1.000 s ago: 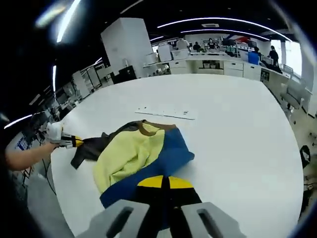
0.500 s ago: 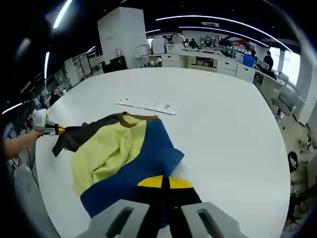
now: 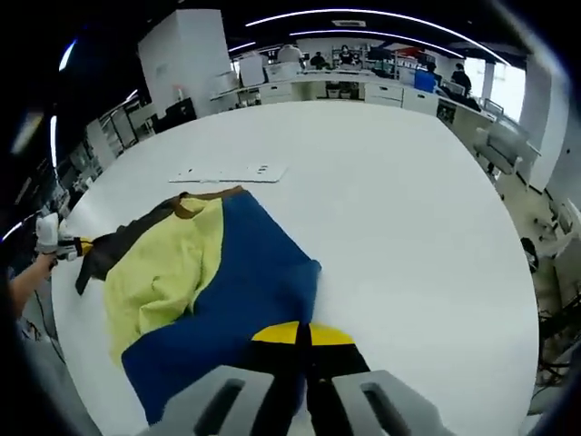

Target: Fold the garment on the visible template until the final outline fits inside the template.

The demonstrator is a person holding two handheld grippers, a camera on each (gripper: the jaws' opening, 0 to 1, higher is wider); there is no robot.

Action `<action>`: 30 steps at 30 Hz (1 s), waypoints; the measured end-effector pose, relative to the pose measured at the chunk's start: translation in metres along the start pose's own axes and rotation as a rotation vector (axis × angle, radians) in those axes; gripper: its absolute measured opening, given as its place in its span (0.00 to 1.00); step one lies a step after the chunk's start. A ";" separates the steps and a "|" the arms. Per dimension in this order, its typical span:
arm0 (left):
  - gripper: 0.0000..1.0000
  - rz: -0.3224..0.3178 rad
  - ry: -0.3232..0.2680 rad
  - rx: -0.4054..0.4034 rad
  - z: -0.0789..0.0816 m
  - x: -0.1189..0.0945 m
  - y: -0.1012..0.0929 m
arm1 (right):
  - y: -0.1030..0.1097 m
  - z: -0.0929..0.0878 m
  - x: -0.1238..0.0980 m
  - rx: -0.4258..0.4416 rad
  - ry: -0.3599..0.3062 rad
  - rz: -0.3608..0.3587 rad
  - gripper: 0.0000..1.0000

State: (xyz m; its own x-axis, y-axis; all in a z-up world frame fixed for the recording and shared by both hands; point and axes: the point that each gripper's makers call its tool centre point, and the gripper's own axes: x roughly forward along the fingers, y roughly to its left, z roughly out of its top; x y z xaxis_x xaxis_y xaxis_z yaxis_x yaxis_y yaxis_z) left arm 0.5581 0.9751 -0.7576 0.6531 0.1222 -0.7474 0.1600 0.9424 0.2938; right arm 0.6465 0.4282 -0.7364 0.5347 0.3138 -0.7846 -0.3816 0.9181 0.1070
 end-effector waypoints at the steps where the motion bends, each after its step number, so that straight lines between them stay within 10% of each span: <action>1: 0.00 0.006 0.002 0.005 0.000 0.000 0.001 | -0.001 -0.001 0.001 0.000 0.001 -0.005 0.00; 14: 0.01 0.025 0.003 0.017 0.000 0.001 0.003 | 0.000 -0.006 0.002 -0.061 0.002 -0.021 0.00; 30: 0.44 -0.076 -0.119 -0.139 0.004 -0.029 -0.013 | 0.070 -0.012 -0.031 -0.154 -0.020 0.166 0.62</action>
State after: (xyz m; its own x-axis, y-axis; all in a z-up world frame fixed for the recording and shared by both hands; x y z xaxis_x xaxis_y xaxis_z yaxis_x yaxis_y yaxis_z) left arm 0.5398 0.9586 -0.7374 0.7275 0.0194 -0.6859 0.1135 0.9824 0.1481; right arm 0.5944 0.4796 -0.7123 0.4690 0.4638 -0.7516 -0.5755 0.8060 0.1383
